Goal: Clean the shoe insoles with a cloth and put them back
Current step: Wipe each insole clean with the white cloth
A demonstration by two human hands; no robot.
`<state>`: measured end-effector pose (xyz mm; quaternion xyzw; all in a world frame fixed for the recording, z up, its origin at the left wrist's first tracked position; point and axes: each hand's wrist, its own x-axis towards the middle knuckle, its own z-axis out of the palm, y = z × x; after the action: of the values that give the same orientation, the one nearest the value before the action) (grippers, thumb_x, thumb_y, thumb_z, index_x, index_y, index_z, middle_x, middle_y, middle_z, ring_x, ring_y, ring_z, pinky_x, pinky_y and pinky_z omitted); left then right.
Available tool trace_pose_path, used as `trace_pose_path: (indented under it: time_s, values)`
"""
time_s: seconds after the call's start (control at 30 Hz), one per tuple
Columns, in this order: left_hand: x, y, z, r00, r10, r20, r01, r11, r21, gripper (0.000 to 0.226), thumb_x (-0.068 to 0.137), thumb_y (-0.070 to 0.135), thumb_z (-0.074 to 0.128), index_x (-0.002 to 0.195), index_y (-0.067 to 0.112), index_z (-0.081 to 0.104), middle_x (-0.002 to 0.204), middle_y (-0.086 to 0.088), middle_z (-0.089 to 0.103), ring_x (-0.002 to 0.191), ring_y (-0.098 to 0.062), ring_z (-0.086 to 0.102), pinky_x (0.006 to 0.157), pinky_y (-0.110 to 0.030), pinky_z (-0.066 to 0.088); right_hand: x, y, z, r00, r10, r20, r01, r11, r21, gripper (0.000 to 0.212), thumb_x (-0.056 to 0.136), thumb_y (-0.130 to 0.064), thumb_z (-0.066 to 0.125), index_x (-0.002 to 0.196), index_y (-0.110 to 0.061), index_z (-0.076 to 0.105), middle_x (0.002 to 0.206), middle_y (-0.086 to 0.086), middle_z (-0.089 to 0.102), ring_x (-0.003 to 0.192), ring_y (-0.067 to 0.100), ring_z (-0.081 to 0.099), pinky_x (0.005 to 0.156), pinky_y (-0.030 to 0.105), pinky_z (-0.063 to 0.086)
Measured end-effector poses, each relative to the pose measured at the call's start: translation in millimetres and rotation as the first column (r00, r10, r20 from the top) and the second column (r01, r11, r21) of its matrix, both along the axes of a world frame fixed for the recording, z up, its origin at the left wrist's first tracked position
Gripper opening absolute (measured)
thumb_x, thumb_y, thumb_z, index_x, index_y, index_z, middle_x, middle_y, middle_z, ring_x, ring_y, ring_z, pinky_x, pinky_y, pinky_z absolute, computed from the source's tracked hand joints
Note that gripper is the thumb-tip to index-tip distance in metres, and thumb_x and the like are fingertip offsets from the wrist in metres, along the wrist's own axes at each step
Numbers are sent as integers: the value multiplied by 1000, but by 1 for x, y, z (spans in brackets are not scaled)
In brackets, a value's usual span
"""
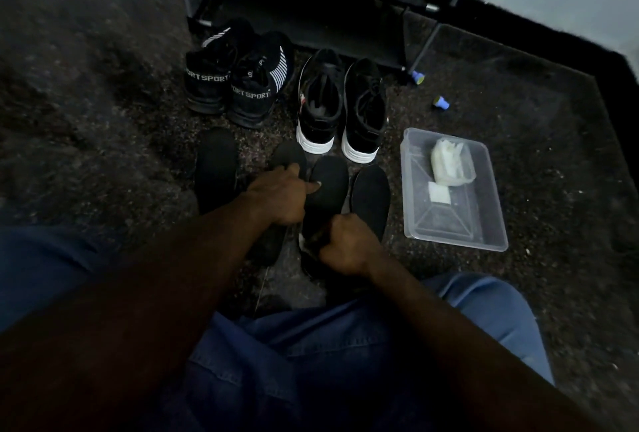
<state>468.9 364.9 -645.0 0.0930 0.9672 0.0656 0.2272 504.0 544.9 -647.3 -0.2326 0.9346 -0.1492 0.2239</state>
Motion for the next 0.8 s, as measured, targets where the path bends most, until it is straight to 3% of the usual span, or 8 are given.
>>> trace_pose_path:
  time_s: [0.03, 0.1, 0.23, 0.33, 0.43, 0.57, 0.73, 0.8]
  values:
    - [1, 0, 1, 1000, -15, -8, 15, 1000, -1, 71, 93, 40, 60, 158, 46, 32, 140, -18, 40, 128, -42, 49, 104, -44, 46, 1, 6, 4, 999, -40, 33, 42, 996, -72, 43, 86, -49, 53, 86, -16, 81, 94, 1, 79, 87, 16, 73, 77, 28, 55]
    - [2, -1, 6, 1000, -1, -31, 3, 999, 44, 71, 94, 37, 58, 158, 46, 29, 138, -17, 41, 127, -41, 50, 103, -44, 48, 4, 17, 12, 938, -264, 224, 322, 901, -290, 18, 89, -19, 68, 92, -26, 84, 92, -8, 80, 80, -2, 69, 75, 18, 51]
    - [3, -4, 21, 992, 61, -114, -47, 991, 122, 73, 93, 34, 58, 159, 43, 28, 139, -15, 45, 129, -39, 50, 103, -42, 47, 11, 32, 27, 739, -444, 506, 673, 501, -544, 31, 90, 6, 67, 90, -22, 81, 81, -8, 78, 73, 2, 68, 73, 18, 52]
    - [12, -10, 31, 983, 85, -161, -69, 992, 107, 70, 92, 37, 60, 158, 37, 34, 139, -16, 48, 130, -39, 50, 105, -42, 47, 21, 41, 42, 615, -427, 663, 786, 263, -560, 25, 92, 8, 61, 96, -10, 77, 78, 1, 75, 70, 13, 64, 65, 21, 51]
    - [22, -13, 40, 981, 120, -152, -101, 986, 130, 66, 91, 37, 63, 154, 34, 43, 137, -15, 51, 129, -38, 53, 106, -45, 48, 28, 52, 46, 486, -362, 795, 869, 108, -482, 25, 95, 3, 54, 103, -11, 73, 86, 5, 72, 77, 20, 68, 63, 22, 53]
    - [36, -5, 47, 978, 140, -157, -113, 980, 165, 57, 92, 39, 64, 147, 35, 52, 130, -10, 58, 123, -33, 58, 103, -39, 49, 31, 53, 49, 444, -319, 837, 883, -3, -469, 33, 95, 8, 47, 115, -7, 68, 90, 7, 73, 77, 21, 72, 61, 19, 54]
    - [56, 21, 43, 978, 148, -148, -104, 956, 274, 53, 95, 36, 66, 146, 29, 55, 125, -5, 59, 120, -26, 60, 101, -34, 48, 30, 58, 51, 447, -371, 814, 862, -65, -503, 27, 92, 12, 56, 102, -7, 71, 86, 9, 71, 63, 13, 63, 55, 18, 52]
    - [60, 31, 42, 975, 136, -177, -73, 945, 320, 52, 95, 34, 67, 145, 29, 56, 122, -4, 60, 117, -24, 60, 99, -32, 47, 29, 61, 53, 458, -353, 816, 851, -93, -517, 27, 90, 16, 57, 103, -4, 71, 86, 10, 75, 68, 16, 68, 62, 21, 58]
